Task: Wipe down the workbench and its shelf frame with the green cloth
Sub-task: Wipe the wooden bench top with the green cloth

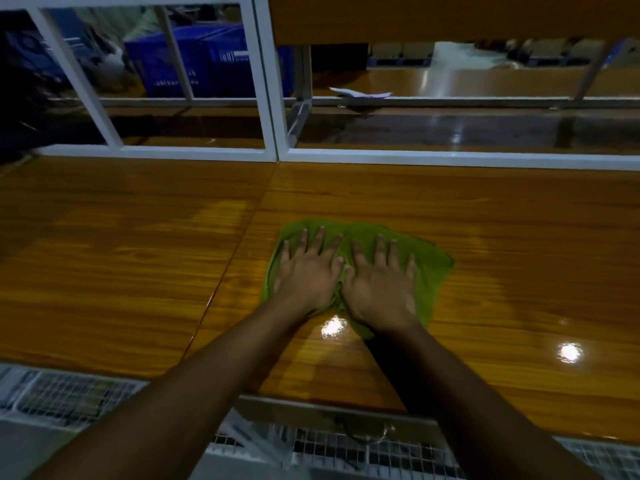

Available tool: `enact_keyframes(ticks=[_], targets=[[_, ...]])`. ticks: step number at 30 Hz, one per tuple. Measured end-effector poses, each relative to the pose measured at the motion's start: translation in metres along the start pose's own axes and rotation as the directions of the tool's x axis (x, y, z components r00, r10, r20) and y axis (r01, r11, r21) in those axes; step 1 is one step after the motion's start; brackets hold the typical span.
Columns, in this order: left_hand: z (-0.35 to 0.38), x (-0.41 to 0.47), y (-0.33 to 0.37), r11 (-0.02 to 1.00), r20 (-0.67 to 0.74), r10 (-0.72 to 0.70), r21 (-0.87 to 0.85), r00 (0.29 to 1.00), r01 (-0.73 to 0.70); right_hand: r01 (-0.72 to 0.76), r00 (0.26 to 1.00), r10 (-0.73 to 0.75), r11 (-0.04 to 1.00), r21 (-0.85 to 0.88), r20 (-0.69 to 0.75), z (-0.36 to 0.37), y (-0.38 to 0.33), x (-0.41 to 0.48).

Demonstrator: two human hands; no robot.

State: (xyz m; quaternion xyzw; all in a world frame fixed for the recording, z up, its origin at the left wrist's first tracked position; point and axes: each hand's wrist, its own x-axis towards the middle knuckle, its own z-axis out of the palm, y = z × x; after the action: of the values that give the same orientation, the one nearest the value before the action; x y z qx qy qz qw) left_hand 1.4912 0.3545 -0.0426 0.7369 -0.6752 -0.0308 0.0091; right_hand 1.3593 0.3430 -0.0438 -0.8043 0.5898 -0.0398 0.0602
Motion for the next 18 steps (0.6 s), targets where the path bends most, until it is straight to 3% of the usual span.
enact_keyframes(ticks=[9,18], targets=[[-0.003,-0.061,-0.098,0.990,-0.012,-0.136,0.040,0.991,0.136,0.169,0.985,-0.171,0.984,0.062,0.024,0.011,-0.102,-0.020],[0.006,-0.152,-0.057,0.980,-0.067,-0.197,0.024,0.978,0.199,0.359,0.926,-0.368,0.926,0.115,0.079,0.002,-0.073,-0.104]])
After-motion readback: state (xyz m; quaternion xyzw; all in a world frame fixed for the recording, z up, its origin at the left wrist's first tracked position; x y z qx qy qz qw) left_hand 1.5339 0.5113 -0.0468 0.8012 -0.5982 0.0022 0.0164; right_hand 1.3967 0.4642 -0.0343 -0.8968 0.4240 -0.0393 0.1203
